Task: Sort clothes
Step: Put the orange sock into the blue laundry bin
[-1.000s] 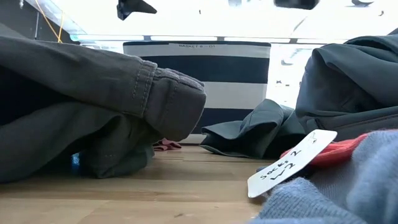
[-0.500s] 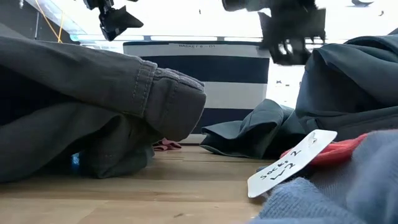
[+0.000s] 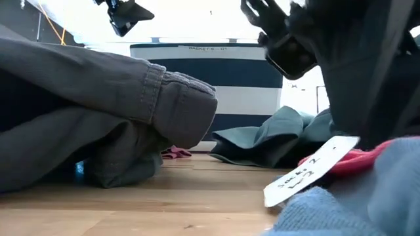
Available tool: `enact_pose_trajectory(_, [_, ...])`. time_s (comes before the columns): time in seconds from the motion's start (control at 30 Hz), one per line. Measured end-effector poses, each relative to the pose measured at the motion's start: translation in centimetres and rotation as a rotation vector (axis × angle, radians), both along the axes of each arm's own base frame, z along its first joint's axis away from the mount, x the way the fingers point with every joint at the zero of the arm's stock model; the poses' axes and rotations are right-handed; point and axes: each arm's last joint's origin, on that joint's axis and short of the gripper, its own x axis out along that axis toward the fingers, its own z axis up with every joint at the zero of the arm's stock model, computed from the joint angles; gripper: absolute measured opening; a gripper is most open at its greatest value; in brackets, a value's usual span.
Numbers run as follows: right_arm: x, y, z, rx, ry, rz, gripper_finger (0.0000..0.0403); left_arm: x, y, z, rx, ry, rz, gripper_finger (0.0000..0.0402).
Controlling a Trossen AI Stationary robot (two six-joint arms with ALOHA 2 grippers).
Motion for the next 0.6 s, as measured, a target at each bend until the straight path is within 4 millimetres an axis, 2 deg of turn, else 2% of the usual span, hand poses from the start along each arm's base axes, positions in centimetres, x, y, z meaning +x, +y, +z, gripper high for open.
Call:
enact_pose_trajectory(0.27, [-0.8, 0.1, -1.4, -0.060, 0.104, -0.023, 0.0118, 0.2, 0.1, 0.4, -0.047, -0.044, 0.027, 0.0227])
enact_pose_trajectory(0.33, [-0.7, 0.0, -1.5, -0.063, 0.102, 0.003, 0.0100, 0.3, 0.1, 0.5, -0.060, -0.049, 0.034, 0.0227])
enact_pose_trajectory(0.47, [-0.3, -0.8, -1.4, -0.065, 0.093, 0.043, 0.0019, 0.3, 0.2, 0.6, -0.083, -0.060, 0.089, 0.0227])
enact_pose_trajectory(0.6, [0.1, -1.7, -0.9, -0.052, 0.085, 0.057, 0.0012, 0.4, 0.3, 0.7, -0.122, -0.068, 0.129, 0.0227])
